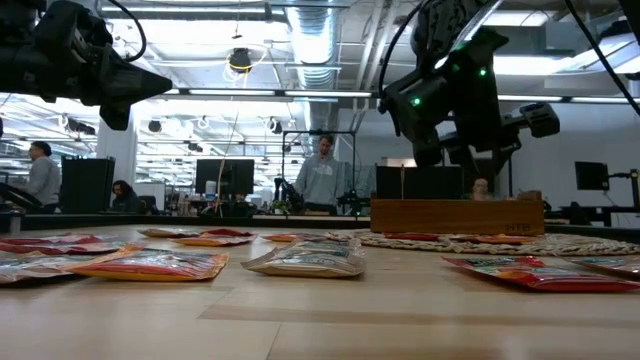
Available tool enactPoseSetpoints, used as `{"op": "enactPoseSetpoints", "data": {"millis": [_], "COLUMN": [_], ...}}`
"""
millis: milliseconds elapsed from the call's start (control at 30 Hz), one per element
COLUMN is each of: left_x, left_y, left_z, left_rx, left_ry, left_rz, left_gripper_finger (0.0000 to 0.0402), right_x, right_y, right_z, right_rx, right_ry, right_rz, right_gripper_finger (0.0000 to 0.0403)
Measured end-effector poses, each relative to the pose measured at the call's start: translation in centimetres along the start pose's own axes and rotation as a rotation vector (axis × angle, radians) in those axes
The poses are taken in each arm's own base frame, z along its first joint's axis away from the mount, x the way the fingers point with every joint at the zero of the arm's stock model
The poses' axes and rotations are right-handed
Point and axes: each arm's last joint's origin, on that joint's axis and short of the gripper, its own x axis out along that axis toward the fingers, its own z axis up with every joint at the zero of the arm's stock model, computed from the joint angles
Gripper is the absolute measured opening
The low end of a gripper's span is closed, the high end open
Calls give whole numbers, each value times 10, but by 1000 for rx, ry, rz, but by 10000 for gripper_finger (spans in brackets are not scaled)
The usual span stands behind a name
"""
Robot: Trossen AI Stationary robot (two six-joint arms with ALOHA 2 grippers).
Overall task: Pick & Place Tea
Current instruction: Put the orange tea pack into the right compartment of the brown organizer
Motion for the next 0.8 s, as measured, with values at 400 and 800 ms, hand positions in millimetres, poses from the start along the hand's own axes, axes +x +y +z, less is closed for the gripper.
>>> {"op": "enactPoseSetpoints", "data": {"millis": [400, 800], "left_x": [0, 0], "left_y": [0, 0], "left_z": [0, 0], "left_rx": [2, 3], "left_ry": [0, 0], "left_rz": [0, 0], "left_gripper_finger": [0, 0], "right_x": [-13, -103], "right_y": [-4, -50], "right_z": [10, 25], "right_rx": [47, -79], "right_ry": [-47, 60], "right_rz": [51, 466], "right_gripper_finger": [108, 108]}}
